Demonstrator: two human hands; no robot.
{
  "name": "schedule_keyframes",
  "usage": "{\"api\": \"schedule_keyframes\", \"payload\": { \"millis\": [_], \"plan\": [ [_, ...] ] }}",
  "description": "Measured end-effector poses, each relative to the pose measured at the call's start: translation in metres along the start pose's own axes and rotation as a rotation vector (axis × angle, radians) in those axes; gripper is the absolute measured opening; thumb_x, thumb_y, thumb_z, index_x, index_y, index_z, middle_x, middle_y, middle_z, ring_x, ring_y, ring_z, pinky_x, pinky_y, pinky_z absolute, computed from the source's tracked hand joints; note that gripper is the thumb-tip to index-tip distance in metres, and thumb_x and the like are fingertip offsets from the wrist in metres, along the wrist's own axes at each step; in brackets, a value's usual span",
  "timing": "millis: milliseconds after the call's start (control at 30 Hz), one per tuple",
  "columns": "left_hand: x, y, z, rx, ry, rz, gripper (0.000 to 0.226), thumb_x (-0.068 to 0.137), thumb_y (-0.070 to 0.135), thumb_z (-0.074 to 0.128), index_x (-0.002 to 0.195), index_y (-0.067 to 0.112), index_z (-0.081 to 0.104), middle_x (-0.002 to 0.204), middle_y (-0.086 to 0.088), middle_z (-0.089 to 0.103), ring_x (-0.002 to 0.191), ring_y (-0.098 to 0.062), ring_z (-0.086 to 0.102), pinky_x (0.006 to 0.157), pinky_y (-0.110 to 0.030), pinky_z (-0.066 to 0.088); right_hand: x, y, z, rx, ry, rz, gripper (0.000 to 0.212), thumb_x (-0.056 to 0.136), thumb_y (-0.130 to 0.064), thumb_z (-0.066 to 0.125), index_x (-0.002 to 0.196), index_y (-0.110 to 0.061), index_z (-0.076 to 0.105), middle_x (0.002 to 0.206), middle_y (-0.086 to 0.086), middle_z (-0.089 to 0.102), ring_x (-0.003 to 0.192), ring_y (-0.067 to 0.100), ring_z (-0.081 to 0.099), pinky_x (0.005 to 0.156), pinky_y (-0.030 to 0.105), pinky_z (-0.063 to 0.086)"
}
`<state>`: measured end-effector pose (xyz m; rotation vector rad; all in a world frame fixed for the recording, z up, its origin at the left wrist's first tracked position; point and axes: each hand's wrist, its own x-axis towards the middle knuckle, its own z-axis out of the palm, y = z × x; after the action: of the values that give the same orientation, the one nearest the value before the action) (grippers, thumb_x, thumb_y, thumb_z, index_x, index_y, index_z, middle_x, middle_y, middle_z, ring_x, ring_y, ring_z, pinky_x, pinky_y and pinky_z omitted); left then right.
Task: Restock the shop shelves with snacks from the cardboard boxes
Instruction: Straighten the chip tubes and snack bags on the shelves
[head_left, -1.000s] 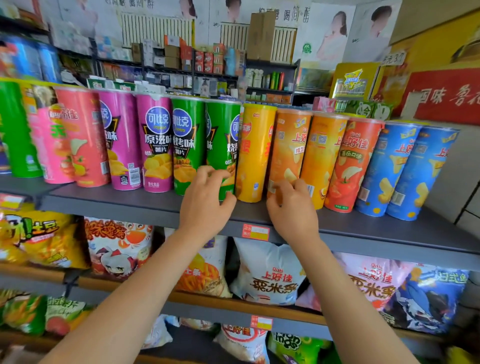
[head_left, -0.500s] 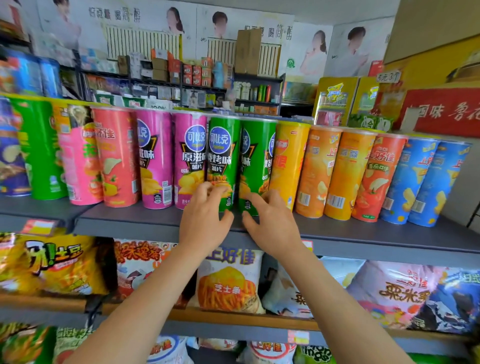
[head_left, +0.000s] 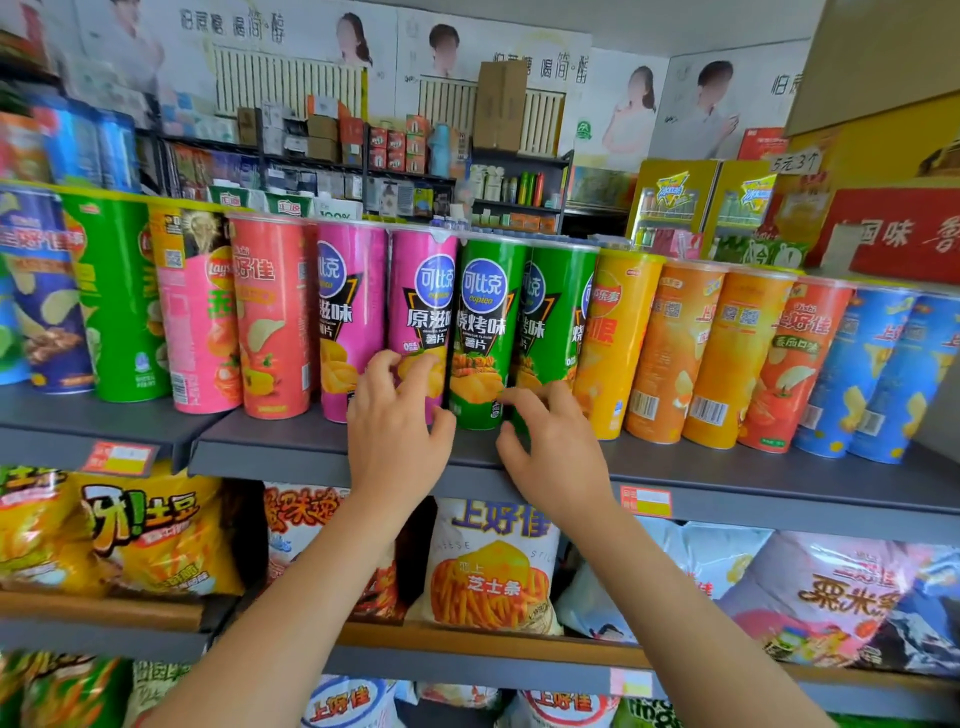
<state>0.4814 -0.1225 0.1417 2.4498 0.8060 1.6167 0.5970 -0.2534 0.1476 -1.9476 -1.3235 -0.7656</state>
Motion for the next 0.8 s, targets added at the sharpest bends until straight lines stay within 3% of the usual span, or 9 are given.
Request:
{"api": "schedule_keyframes", "payload": {
  "millis": [200,433,633,800],
  "plan": [
    [0.002,-0.007,-0.001,0.041,-0.075,0.016,0.070,0.078,0.021,0.068,0.145,0.023,0.047,0.140,-0.014,0.042,0.118,-0.036,0.048,0.085,-0.047,0.049,0.006,-0.026,0.018,0.004,-0.067,-0.030,0.045,0.090,-0.031,0.050,0.134,-0.023,0.056,0.101,0.008,0.047,0.088,0.030,0.054,0.066,0.041,0.053],
    [0.000,-0.008,-0.003,0.048,-0.121,0.013,0.073,0.080,0.025,0.065,0.149,0.024,0.041,0.146,-0.012,0.038,0.124,-0.033,0.045,0.089,-0.048,0.049,0.002,-0.025,0.027,-0.029,-0.087,0.004,0.047,0.094,-0.032,0.049,0.140,-0.026,0.049,0.101,0.007,0.046,0.085,0.029,0.053,0.066,0.041,0.052],
    [-0.006,-0.036,-0.016,0.144,0.069,-0.027,0.063,0.076,0.021,0.067,0.138,0.021,0.055,0.138,-0.015,0.045,0.123,-0.036,0.044,0.090,-0.050,0.042,0.002,-0.026,0.027,-0.028,-0.025,-0.079,0.043,0.091,-0.029,0.044,0.129,-0.016,0.059,0.098,0.010,0.050,0.083,0.032,0.054,0.065,0.042,0.050],
    [-0.004,-0.051,-0.022,0.167,-0.004,-0.070,0.062,0.081,0.025,0.068,0.141,0.025,0.052,0.139,-0.012,0.043,0.120,-0.036,0.046,0.089,-0.049,0.044,0.003,-0.051,0.043,0.010,-0.064,-0.210,0.041,0.095,-0.031,0.046,0.130,-0.016,0.060,0.126,0.009,0.056,0.104,0.031,0.058,0.072,0.045,0.053]
  ]
}}
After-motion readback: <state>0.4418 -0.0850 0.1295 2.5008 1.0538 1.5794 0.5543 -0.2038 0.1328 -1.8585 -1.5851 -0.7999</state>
